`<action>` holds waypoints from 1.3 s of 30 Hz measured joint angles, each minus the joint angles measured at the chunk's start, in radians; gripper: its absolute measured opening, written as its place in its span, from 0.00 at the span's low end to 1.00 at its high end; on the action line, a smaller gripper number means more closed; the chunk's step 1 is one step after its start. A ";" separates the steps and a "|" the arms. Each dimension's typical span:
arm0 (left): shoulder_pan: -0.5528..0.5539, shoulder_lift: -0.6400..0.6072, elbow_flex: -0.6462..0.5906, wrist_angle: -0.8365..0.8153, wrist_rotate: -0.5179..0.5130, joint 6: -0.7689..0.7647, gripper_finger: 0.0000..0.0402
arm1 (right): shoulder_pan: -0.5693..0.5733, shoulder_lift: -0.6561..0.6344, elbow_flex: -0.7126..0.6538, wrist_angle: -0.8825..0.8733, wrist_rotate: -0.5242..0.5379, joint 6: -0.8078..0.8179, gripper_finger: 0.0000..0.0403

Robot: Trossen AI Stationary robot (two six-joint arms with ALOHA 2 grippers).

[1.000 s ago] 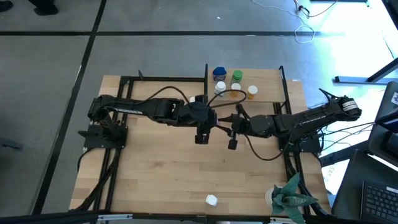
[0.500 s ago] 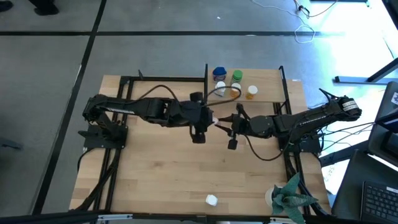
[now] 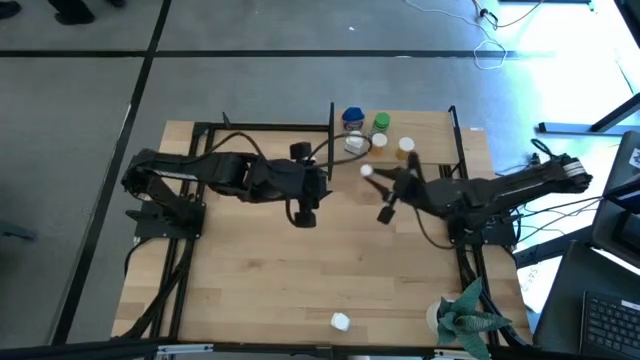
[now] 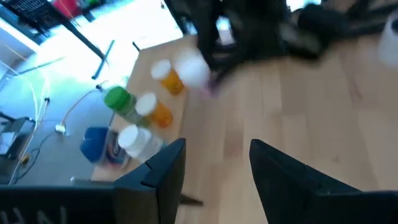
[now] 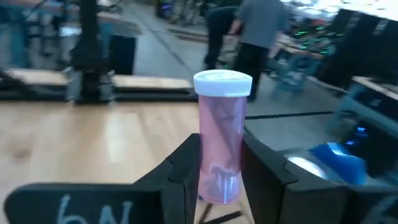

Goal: Pick and place medicine bottles onto shelf by color
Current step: Put the light pink medicine bottle on the shelf

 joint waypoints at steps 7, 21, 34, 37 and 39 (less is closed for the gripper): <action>-0.008 -0.012 -0.001 -0.106 0.001 -0.022 0.43 | 0.070 -0.138 0.000 -0.156 0.256 0.032 0.26; -0.008 -0.012 -0.001 -0.201 0.002 -0.109 0.43 | 0.190 -0.264 0.000 -0.656 0.733 0.542 0.26; -0.008 -0.012 -0.001 -0.206 0.002 -0.109 0.43 | 0.202 -0.262 -0.115 -1.084 0.839 1.276 0.26; -0.008 -0.012 -0.001 -0.206 0.002 -0.109 0.43 | 0.202 -0.265 -0.171 -1.082 0.838 1.341 0.26; -0.008 -0.012 -0.001 -0.206 0.002 -0.109 0.43 | 0.194 -0.265 -0.206 -1.082 0.838 1.365 0.26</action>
